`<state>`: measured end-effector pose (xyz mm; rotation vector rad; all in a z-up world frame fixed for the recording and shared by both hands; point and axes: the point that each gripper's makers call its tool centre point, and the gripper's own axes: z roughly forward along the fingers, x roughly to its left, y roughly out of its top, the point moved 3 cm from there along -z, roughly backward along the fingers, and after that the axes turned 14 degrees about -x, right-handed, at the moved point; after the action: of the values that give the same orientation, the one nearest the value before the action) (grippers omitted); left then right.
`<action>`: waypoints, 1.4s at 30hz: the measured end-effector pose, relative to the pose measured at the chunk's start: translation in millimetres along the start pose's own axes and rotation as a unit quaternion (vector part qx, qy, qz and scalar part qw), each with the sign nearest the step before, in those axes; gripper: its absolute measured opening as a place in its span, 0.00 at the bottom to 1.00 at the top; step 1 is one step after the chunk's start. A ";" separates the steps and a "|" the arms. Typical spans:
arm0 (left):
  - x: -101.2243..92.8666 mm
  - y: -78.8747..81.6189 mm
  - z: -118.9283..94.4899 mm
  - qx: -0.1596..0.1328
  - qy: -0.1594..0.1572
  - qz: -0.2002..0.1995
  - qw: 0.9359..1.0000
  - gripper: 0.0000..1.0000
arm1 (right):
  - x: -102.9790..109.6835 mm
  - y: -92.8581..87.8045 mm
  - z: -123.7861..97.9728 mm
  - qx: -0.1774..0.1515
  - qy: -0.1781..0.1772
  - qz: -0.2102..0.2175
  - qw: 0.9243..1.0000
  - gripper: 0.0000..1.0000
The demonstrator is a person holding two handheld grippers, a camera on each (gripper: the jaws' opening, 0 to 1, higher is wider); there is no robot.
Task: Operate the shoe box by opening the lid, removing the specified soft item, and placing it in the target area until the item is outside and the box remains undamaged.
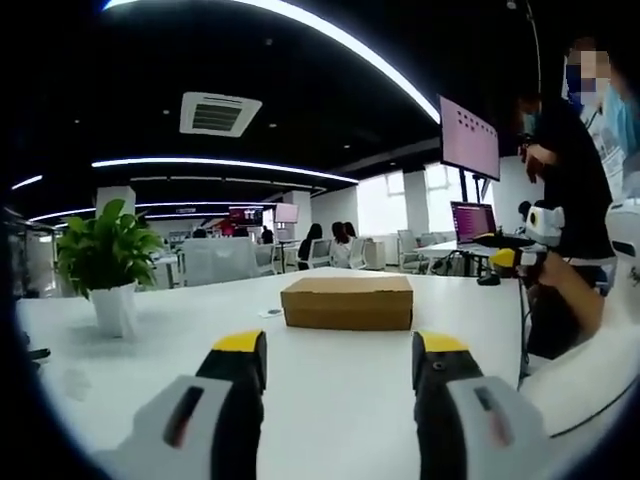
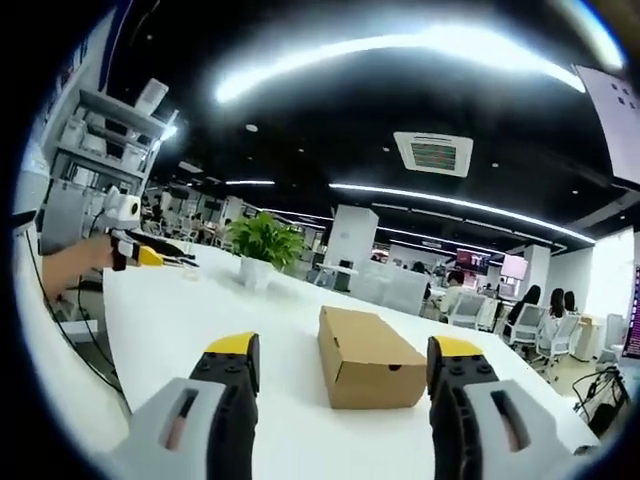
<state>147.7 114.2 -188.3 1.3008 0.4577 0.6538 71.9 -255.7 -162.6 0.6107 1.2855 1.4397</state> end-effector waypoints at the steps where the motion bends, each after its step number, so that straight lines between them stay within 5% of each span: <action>1: 0.3 -0.6 -0.1 0.001 0.000 0.003 1.000 0.60 | -0.3 0.4 0.1 0.000 -0.001 -0.004 1.000 0.69; 4: -0.5 -3.9 0.2 0.008 -0.005 0.005 1.000 0.60 | 0.0 -1.5 0.5 0.008 -0.004 -0.022 1.000 0.68; 7: -2.5 -18.0 -1.6 0.047 -0.026 0.033 0.998 0.57 | 2.4 -5.0 1.0 0.008 0.002 -0.030 1.000 0.66; 9: -0.8 -23.0 -0.9 0.056 -0.018 0.048 0.997 0.57 | 2.8 -3.9 2.7 -0.009 0.014 -0.066 0.998 0.57; 11: -1.0 -24.1 0.0 0.058 -0.020 0.042 0.997 0.59 | 3.4 -5.9 1.8 -0.004 0.012 -0.050 0.999 0.57; 14: -1.2 -21.7 0.2 0.048 -0.020 0.015 0.999 0.60 | 9.5 -8.8 1.6 0.007 0.028 0.005 1.000 0.62; 25: -0.1 -18.1 0.9 0.033 -0.013 0.012 0.999 0.60 | 6.8 -12.9 2.5 0.012 0.018 -0.019 1.000 0.61; 31: -1.9 -26.8 3.4 0.037 -0.016 0.004 0.999 0.61 | 5.0 3.2 10.9 -0.037 0.015 0.045 0.998 0.69; 36: 5.7 -25.5 5.2 0.015 0.008 0.020 1.000 0.57 | 5.0 -5.1 13.2 -0.027 0.006 0.038 0.999 0.69; 42: 4.0 -22.8 7.1 0.012 -0.001 0.001 1.000 0.61 | 7.9 -9.4 16.2 -0.027 0.009 0.055 0.998 0.69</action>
<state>159.4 108.7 -208.8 1.3255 0.4645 0.6506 87.1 -243.7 -168.7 0.6417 1.2395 1.5681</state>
